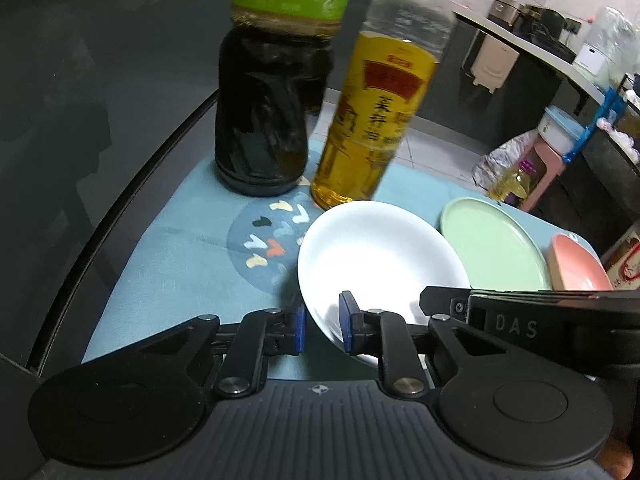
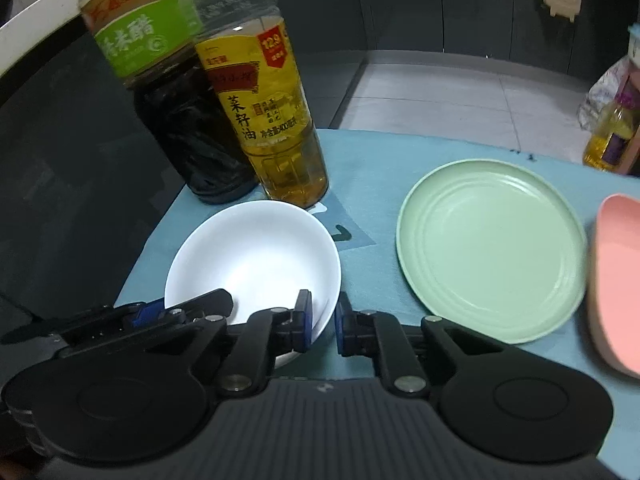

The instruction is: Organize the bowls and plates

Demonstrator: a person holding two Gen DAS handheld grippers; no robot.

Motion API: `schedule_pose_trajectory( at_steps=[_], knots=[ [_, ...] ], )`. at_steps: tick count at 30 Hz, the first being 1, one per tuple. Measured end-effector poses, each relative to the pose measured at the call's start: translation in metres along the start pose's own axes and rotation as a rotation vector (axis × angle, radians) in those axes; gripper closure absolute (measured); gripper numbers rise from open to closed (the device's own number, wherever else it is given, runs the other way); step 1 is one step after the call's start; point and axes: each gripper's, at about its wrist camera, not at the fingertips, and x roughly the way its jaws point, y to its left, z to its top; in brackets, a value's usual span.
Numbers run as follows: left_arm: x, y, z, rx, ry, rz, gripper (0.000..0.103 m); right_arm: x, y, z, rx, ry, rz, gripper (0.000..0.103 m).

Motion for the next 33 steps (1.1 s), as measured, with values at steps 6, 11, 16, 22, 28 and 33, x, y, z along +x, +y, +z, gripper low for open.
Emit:
schedule_pose_trajectory(
  at_steps=[6, 11, 16, 22, 28, 33],
  knots=[
    [-0.028, -0.016, -0.011, 0.039, -0.009, -0.023, 0.087, -0.037, 0.001, -0.013, -0.024, -0.011, -0.026, 0.1],
    [-0.058, -0.031, -0.024, 0.088, -0.038, -0.036, 0.087, -0.063, 0.003, -0.032, -0.046, -0.031, -0.058, 0.098],
    [-0.082, -0.043, -0.042, 0.117, -0.039, -0.06, 0.087, -0.088, 0.002, -0.052, -0.06, -0.036, -0.083, 0.098],
    [-0.108, -0.053, -0.067, 0.13, -0.042, -0.086, 0.087, -0.113, 0.003, -0.08, -0.068, -0.051, -0.1, 0.098],
    [-0.135, -0.061, -0.089, 0.16, -0.057, -0.105, 0.087, -0.139, 0.004, -0.105, -0.057, -0.076, -0.101, 0.097],
    [-0.154, -0.067, -0.108, 0.185, -0.069, -0.112, 0.086, -0.156, 0.005, -0.129, -0.055, -0.09, -0.103, 0.096]
  ],
)
